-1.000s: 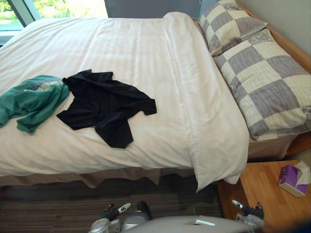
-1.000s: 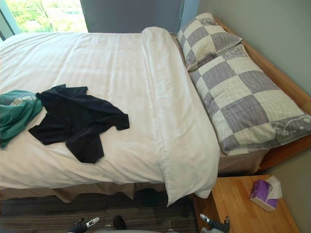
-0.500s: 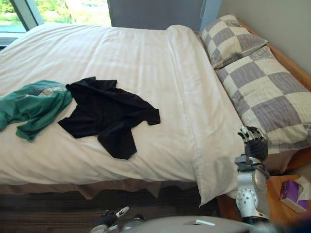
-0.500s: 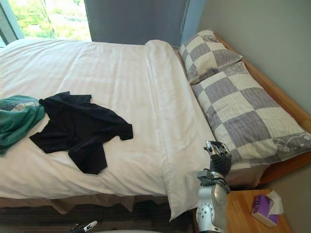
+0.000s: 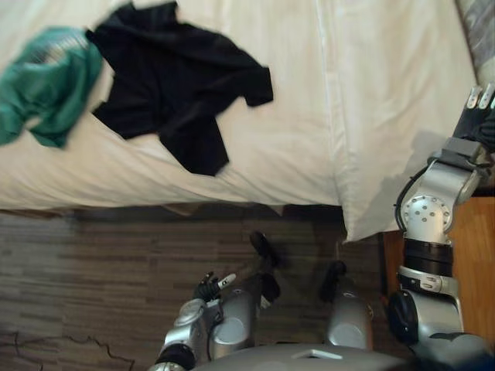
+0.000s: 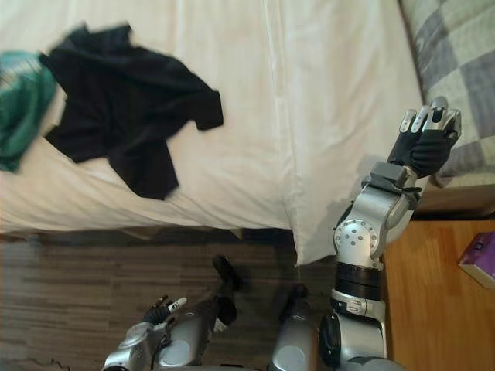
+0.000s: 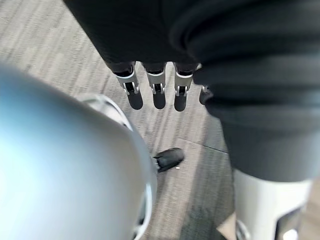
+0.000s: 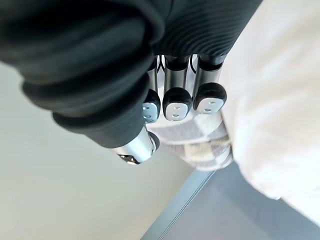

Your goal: Tidy the bed and pick cloth on bed and put in laundry

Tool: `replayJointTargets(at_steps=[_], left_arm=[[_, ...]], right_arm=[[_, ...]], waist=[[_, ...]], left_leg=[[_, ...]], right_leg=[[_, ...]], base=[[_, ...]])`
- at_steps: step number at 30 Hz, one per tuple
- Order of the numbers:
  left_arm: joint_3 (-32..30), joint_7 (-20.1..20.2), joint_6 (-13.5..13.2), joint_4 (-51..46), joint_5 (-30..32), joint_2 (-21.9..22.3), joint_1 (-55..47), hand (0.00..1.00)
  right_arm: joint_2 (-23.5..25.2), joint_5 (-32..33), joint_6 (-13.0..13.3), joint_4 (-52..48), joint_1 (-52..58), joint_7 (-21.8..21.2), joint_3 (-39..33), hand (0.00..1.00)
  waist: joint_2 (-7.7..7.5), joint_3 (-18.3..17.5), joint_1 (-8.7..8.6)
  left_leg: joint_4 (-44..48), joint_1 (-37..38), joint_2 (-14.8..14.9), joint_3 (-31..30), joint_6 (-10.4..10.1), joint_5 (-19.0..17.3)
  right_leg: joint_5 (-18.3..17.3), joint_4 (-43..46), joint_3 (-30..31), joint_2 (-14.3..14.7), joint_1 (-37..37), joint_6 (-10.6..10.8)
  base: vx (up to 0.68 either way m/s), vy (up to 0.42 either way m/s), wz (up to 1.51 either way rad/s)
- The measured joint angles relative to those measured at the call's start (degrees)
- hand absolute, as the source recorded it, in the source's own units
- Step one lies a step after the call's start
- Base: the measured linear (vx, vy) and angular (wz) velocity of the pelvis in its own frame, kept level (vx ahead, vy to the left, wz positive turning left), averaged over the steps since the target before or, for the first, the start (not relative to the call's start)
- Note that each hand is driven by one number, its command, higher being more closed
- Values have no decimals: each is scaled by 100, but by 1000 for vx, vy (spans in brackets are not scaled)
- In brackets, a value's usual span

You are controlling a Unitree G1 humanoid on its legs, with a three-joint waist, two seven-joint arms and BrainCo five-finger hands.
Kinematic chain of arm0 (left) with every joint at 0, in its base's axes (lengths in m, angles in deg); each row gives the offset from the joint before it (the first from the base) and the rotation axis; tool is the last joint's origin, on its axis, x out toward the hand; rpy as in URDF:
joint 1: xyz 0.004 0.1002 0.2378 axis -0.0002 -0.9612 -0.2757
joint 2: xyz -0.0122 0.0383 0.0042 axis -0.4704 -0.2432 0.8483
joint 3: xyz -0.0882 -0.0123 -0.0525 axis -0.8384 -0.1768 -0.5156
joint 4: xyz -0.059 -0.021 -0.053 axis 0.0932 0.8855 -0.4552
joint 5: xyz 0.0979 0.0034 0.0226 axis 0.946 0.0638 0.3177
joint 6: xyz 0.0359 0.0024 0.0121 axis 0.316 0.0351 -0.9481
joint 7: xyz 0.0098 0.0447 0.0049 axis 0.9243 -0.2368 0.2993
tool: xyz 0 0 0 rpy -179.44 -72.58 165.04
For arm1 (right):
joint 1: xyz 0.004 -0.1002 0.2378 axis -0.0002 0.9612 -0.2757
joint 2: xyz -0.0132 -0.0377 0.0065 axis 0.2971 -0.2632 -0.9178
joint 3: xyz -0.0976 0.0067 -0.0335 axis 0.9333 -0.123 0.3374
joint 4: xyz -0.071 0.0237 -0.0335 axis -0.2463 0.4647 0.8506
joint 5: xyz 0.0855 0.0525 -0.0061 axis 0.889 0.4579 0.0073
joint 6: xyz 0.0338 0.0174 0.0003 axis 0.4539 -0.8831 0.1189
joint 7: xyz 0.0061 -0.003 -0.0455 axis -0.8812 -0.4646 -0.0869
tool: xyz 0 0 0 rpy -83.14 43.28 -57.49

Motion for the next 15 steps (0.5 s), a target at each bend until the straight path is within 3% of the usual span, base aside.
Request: replayJointTargets(at_steps=[1, 3, 7, 11, 13, 15], left_arm=[[-4, -31, -11, -107, -46, 16, 140, 0], [-4, -36, -7, -217, -170, 54, 313, 0], [-19, -295, 50, -189, -408, 89, 674, 0], [-53, -472, 156, -194, -793, 177, 979, 0], [-129, -558, 250, -196, -987, 324, 1188, 0], [-166, -620, 268, -193, -1072, 428, 1232, 0]], right_arm=[[23, 114, 0, 78, -95, 20, 52, 100], [25, 116, 85, 108, -63, -43, 173, 100], [80, 58, 447, 266, 12, -627, 696, 100], [293, 31, 804, 647, 210, -1235, 774, 100], [359, 102, 1010, 1052, 487, -1794, 769, 100], [498, 386, 935, 1846, 767, -2007, 657, 100]], waist=[[31, 207, -2], [121, 417, -43], [123, 493, -174], [72, 495, -174], [8, 474, -218], [-75, 457, -313]], left_leg=[[262, -199, 91, 3, 140, -100], [492, -413, 180, 2, 206, -151], [758, -645, 379, 14, 77, -264], [865, -687, 551, 12, -27, -333], [856, -685, 581, 14, -31, -336], [849, -681, 610, 17, -54, -351]], right_leg=[[1, 155, 91, 9, -217, -2], [2, 297, 179, 7, -459, -2], [10, 334, 322, 107, -728, -16], [71, 121, 349, 301, -694, -117], [117, -112, 369, 406, -606, -187], [190, -262, 388, 460, -552, -172]], base=[[-29, -113, -18], [-24, -88, -17], [0, -39, -19], [-16, -27, -17], [-2, -3, -13], [28, 4, -10]])
